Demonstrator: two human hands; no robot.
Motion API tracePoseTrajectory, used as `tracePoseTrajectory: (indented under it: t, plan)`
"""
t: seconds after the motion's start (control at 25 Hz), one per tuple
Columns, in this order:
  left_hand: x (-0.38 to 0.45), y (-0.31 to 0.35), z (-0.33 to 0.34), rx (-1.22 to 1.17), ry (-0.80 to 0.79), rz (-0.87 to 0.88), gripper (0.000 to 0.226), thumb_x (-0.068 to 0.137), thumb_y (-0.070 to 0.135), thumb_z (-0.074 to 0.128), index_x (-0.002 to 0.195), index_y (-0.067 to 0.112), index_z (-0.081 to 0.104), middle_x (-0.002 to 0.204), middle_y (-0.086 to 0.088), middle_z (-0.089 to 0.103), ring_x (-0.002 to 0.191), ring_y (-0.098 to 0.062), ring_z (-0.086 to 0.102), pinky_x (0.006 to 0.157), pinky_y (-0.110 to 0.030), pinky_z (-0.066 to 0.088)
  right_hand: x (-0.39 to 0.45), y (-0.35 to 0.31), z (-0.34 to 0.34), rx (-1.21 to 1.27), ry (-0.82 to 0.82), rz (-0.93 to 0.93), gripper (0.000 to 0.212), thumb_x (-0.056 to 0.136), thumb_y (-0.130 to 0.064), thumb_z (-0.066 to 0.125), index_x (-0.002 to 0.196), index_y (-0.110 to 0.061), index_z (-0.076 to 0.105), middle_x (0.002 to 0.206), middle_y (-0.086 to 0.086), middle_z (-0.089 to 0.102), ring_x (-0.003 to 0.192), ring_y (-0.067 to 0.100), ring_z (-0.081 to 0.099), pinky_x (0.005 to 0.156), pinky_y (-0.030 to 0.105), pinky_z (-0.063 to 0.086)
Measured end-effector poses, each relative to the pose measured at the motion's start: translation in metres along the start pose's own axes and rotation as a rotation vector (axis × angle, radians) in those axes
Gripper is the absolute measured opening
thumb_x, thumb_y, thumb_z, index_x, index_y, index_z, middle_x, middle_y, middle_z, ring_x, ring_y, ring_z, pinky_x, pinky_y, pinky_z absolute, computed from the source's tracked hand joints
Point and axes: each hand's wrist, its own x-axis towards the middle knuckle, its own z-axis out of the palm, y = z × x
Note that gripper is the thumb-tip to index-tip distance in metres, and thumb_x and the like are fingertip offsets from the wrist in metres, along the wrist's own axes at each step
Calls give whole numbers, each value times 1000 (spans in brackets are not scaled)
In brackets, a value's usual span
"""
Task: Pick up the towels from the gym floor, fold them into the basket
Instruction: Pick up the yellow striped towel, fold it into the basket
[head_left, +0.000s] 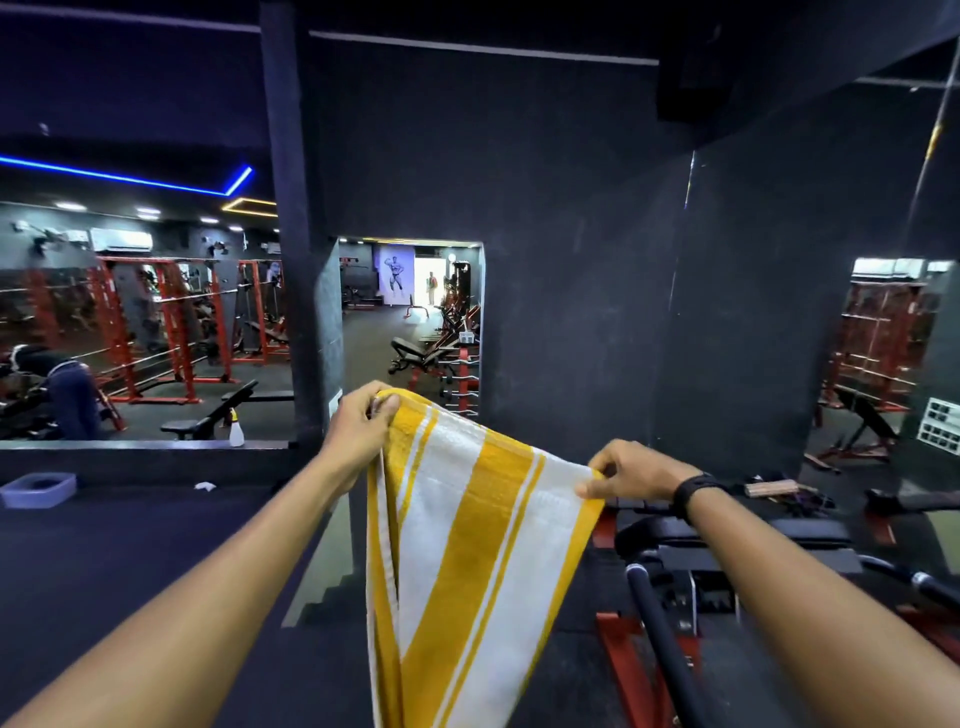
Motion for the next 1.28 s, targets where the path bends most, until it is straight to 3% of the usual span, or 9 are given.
tracePoseTrajectory:
  t: [0.12,0.2,0.4,0.56,0.8,0.92,1.04,1.16,1.28]
  plan:
    - [1,-14,-9,161,121,-85,25,95,18,53,70,17,55,69,1,55,71,-16,49,64,-32,37,3,-13,-13,184,373,-98,35,83,-32,72,63,-6,60,57,-2,50,54,5,43,52,19,35]
    - [2,-27,-13,130,161,-133,27,94,18,54,68,18,56,68,0,57,73,-19,51,65,-33,38,6,-20,-13,384,446,-110,30,79,-29,77,65,-8,62,60,-2,58,56,5,49,55,21,41]
    - [0,-33,-18,-25,302,-194,10,93,17,57,87,22,63,94,-9,68,96,-31,63,82,-42,50,6,-23,0,508,448,-182,35,74,-23,82,59,-13,52,56,-2,50,54,7,43,51,23,35]
    - [-11,-31,-16,-9,364,-113,11,94,13,55,90,20,63,90,-4,65,87,-21,57,76,-32,43,-2,-23,-5,170,81,-212,40,73,-24,80,56,-5,49,55,1,40,52,8,34,50,26,26]
    - [-8,-36,-16,135,322,-117,14,95,20,54,87,12,64,80,-8,64,80,-26,55,69,-36,41,-5,-16,6,581,223,-222,30,76,1,71,62,-11,47,54,0,45,50,7,40,47,20,33]
    - [-9,-44,-21,325,93,-199,20,94,21,56,80,8,64,71,-7,57,72,-23,51,63,-33,36,-4,-1,17,706,206,-172,33,75,3,75,74,-12,46,57,5,50,49,12,45,45,24,39]
    - [-11,-34,-29,338,-326,-381,24,94,14,57,71,7,61,63,-7,52,57,-17,47,51,-25,38,-13,-1,8,593,-86,-108,32,73,2,79,79,-8,49,56,4,56,46,12,53,43,24,45]
    - [0,9,-25,-208,-101,-256,6,90,18,64,86,13,63,75,-2,66,67,-15,60,55,-22,48,-11,-14,-37,859,130,-185,39,64,-9,85,90,-11,56,65,0,65,55,13,60,49,23,50]
    - [-7,31,-11,-272,-323,-213,71,51,53,87,109,22,62,100,3,73,89,-13,70,76,-27,54,-10,-21,-44,896,105,-150,47,72,-25,78,115,-20,60,106,-2,72,90,13,71,73,31,58]
